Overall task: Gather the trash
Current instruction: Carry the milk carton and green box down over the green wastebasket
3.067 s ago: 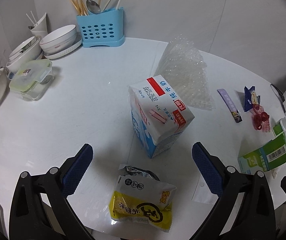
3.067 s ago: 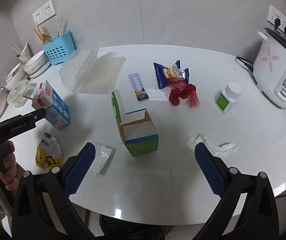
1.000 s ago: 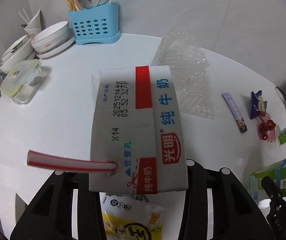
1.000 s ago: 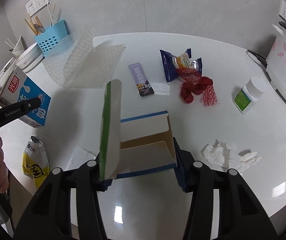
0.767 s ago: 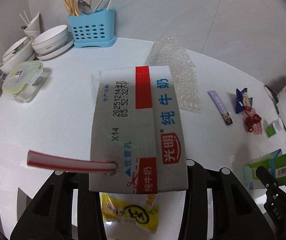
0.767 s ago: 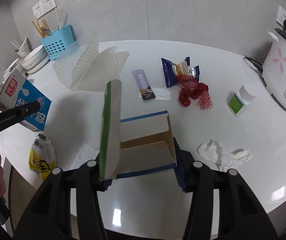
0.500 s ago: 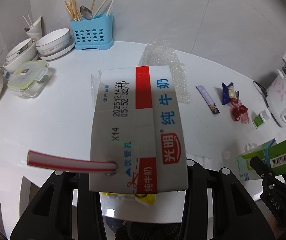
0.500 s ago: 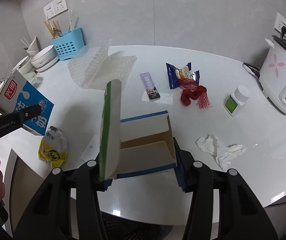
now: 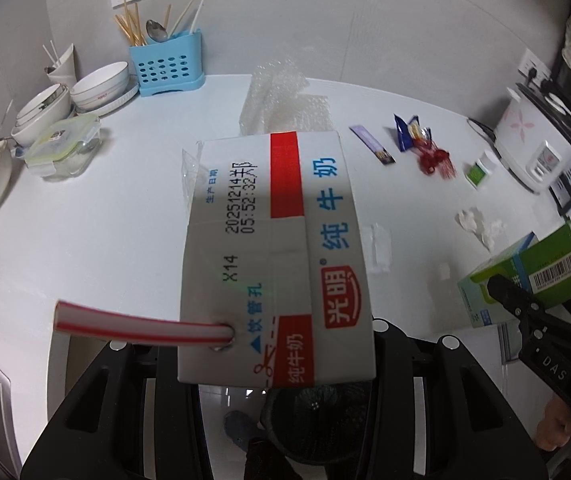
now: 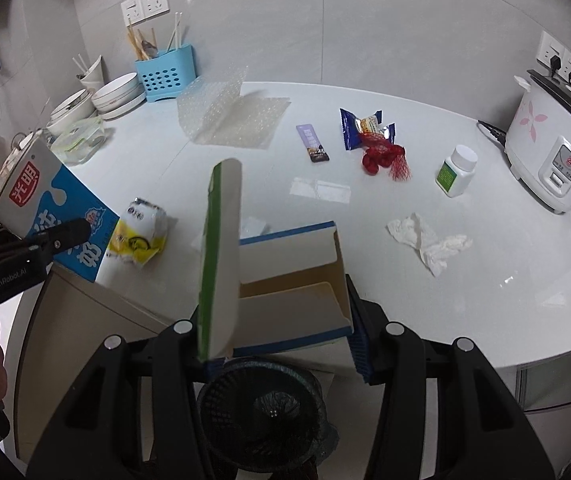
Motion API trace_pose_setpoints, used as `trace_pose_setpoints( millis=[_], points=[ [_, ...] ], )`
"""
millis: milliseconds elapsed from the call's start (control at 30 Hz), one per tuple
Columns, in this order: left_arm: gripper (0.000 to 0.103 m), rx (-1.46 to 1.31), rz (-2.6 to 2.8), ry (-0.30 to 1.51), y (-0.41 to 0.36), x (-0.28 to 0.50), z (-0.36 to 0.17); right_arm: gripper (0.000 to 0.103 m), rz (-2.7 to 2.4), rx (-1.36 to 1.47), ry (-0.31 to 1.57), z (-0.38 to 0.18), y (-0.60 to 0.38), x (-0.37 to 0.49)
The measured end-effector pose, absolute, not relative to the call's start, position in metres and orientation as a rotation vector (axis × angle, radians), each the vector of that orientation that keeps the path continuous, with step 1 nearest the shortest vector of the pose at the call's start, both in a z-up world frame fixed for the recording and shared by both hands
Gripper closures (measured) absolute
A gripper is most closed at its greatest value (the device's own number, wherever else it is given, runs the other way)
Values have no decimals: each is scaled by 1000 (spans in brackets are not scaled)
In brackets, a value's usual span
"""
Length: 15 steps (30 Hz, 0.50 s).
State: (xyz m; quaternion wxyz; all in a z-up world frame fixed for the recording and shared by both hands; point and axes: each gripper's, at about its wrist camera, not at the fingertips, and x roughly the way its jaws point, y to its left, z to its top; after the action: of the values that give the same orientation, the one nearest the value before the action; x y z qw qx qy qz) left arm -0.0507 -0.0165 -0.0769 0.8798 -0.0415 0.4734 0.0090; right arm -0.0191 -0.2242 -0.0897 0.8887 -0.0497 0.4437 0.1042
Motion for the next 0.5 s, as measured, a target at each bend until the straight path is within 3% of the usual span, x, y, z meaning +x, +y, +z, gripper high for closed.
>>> trace_pose_setpoints(
  millis=[500],
  points=[
    [63,-40,-71,1089,-35,-116,-141,56,244,-117,1028,-132,-227,-83]
  ],
)
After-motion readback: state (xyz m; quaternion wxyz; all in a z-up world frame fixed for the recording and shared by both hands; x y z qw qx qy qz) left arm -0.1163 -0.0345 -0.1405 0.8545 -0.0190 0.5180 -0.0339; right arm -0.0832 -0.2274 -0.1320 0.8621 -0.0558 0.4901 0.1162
